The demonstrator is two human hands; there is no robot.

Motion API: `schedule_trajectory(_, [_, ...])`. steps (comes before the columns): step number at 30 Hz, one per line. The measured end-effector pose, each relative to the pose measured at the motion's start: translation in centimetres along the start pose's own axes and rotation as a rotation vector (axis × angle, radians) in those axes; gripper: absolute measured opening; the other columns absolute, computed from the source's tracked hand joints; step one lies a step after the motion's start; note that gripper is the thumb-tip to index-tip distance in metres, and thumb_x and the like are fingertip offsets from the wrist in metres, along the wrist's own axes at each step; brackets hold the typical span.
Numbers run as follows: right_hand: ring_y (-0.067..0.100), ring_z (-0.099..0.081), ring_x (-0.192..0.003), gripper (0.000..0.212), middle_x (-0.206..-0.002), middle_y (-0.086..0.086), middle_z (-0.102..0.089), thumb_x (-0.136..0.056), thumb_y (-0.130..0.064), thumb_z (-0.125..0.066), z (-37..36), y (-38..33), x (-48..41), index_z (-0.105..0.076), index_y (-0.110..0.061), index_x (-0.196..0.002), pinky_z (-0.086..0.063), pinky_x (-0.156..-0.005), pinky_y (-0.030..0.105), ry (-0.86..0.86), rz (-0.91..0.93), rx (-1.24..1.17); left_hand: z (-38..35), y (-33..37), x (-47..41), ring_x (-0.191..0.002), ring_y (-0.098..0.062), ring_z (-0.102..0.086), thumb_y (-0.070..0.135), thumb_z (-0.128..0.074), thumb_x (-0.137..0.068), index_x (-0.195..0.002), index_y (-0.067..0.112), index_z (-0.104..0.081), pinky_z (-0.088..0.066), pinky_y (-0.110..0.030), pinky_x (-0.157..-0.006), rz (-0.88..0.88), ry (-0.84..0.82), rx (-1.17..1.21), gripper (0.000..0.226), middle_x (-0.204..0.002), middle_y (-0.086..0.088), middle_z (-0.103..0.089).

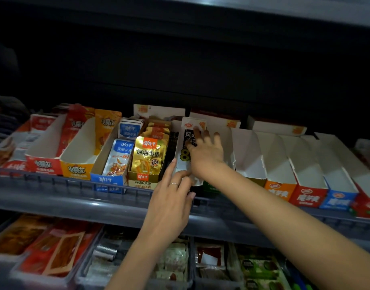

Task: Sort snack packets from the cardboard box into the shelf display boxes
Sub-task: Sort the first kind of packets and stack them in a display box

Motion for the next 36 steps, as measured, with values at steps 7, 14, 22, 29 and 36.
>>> schedule_trajectory(7, [0.025,-0.005,-0.145,0.057,-0.159,0.003,-0.012,-0.090,-0.039,-0.051,0.7,1.4,1.2,-0.036,-0.030,-0.144,-0.002,-0.114,0.048,0.155,0.051,-0.316,0.2,0.0,0.2,-0.143,-0.027,-0.022,0.024,-0.046,-0.092,-0.103,0.017,-0.050,-0.037,-0.032,-0.098,0.014,0.026,0.028,0.013,-0.135,-0.011,-0.049])
schedule_trajectory(14, [0.025,-0.012,-0.143,0.057,-0.155,0.002,-0.024,-0.090,-0.037,-0.051,0.7,2.1,2.0,-0.035,-0.032,-0.144,-0.003,-0.113,0.047,0.183,0.063,-0.390,0.6,0.1,0.6,-0.141,-0.029,-0.023,0.017,-0.051,-0.089,-0.119,0.018,-0.043,-0.024,-0.042,-0.108,0.029,0.032,0.081,0.031,-0.141,-0.016,-0.040])
schedule_trajectory(22, [0.022,-0.051,-0.097,0.014,-0.096,0.000,-0.059,-0.086,-0.014,-0.053,-1.4,4.3,10.0,-0.066,-0.017,-0.090,-0.025,-0.080,0.027,0.617,0.130,-0.619,2.7,2.5,1.8,-0.106,-0.027,-0.052,0.009,-0.053,-0.088,-0.099,0.005,-0.062,-0.043,-0.037,-0.090,-0.171,0.123,0.039,0.015,-0.110,-0.013,-0.059])
schedule_trajectory(29, [0.028,-0.055,-0.085,0.014,-0.089,0.007,-0.062,-0.083,-0.012,-0.052,-7.5,7.9,21.9,-0.066,-0.009,-0.087,-0.033,-0.075,0.034,0.459,0.479,-0.443,0.4,7.1,9.4,-0.064,-0.029,-0.064,0.024,-0.042,-0.089,-0.092,0.014,-0.066,-0.048,-0.035,-0.044,-0.375,-0.330,0.125,0.026,-0.085,-0.004,-0.066])
schedule_trajectory(36, [0.024,-0.059,-0.079,0.026,-0.087,0.007,-0.062,-0.087,-0.019,-0.044,-20.2,6.4,33.5,-0.068,-0.009,-0.085,-0.039,-0.069,0.030,-0.024,0.479,-0.551,-4.1,10.4,21.4,-0.084,-0.022,-0.062,0.027,-0.039,-0.100,-0.120,0.020,-0.056,-0.051,-0.037,-0.066,-0.345,-0.986,0.065,0.027,-0.108,-0.003,-0.064])
Point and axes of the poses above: each hand's wrist, its own x-axis away from the middle knuckle, its own z-axis out of the back of the hand, y = z × x, the point moved 2 cm from there along -x, towards the middle knuckle
